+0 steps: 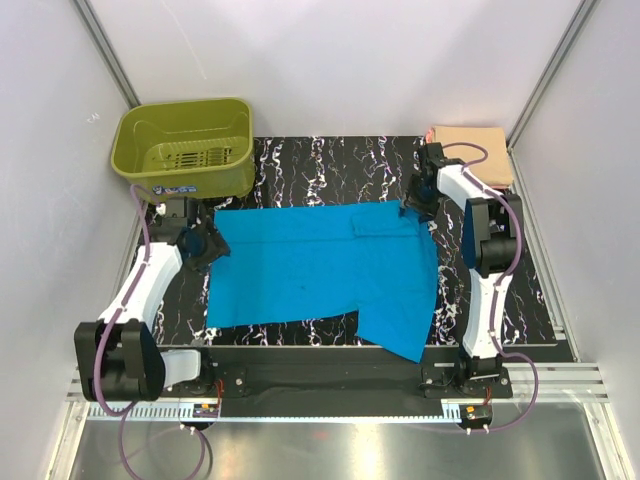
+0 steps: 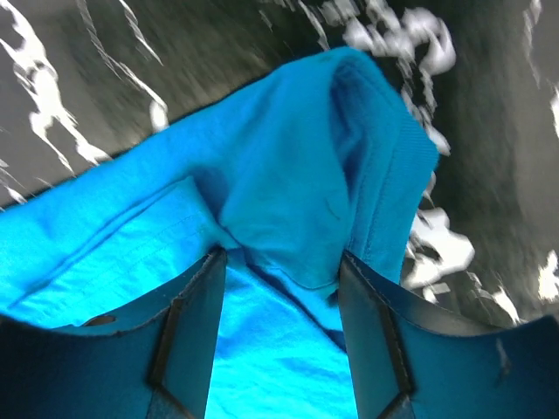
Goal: Fold and stack the t-shirts
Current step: Fold the tshirt
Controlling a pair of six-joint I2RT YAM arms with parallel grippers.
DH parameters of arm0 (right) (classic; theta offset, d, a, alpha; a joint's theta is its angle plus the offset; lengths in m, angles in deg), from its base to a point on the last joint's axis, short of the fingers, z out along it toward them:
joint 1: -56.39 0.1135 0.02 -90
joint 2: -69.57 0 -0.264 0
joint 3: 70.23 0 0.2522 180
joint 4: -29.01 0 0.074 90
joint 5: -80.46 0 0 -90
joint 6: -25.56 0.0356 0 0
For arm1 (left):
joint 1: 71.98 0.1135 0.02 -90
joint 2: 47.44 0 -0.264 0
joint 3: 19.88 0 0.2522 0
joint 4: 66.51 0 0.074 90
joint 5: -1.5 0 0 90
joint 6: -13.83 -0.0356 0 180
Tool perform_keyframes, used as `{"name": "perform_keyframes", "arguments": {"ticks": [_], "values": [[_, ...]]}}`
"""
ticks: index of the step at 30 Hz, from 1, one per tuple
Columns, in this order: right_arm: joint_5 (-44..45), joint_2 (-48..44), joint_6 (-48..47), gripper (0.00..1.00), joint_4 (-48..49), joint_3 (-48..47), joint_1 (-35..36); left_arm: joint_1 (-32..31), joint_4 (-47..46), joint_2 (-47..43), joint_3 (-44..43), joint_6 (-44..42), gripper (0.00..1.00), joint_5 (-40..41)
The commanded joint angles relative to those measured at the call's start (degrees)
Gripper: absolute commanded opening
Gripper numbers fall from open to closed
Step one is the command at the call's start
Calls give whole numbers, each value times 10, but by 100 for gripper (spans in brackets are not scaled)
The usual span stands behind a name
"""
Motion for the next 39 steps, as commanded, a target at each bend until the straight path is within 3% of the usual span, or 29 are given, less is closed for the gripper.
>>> {"name": "perform_keyframes", "arguments": {"ticks": [1,6,10,17,20,21,26,34,38,39], "values": [[41,48,-13,61,-19,-48,3,14,15,-25,-3,21,67,57],[90,37,-44,68,-55,-64,-7,16,61,-19,3,59,65,53],[158,-25,-59,81,-93,-42,-10,16,107,-40,42,134,61,31],[72,-239,1,85,-100,105,-4,20,148,-81,113,199,53,33],[13,-320,30,82,-93,180,4,30,131,-82,150,214,52,23],[-22,-340,38,74,-91,216,4,35,123,-86,173,224,51,21],[-68,-453,64,59,-82,297,8,69,96,-84,188,216,44,26],[-81,-498,55,59,-96,335,8,79,75,-79,199,229,47,33],[-85,-502,64,59,-104,335,7,81,62,-59,209,237,46,27],[-85,-502,67,58,-105,333,7,84,54,-56,215,241,40,25]]}}
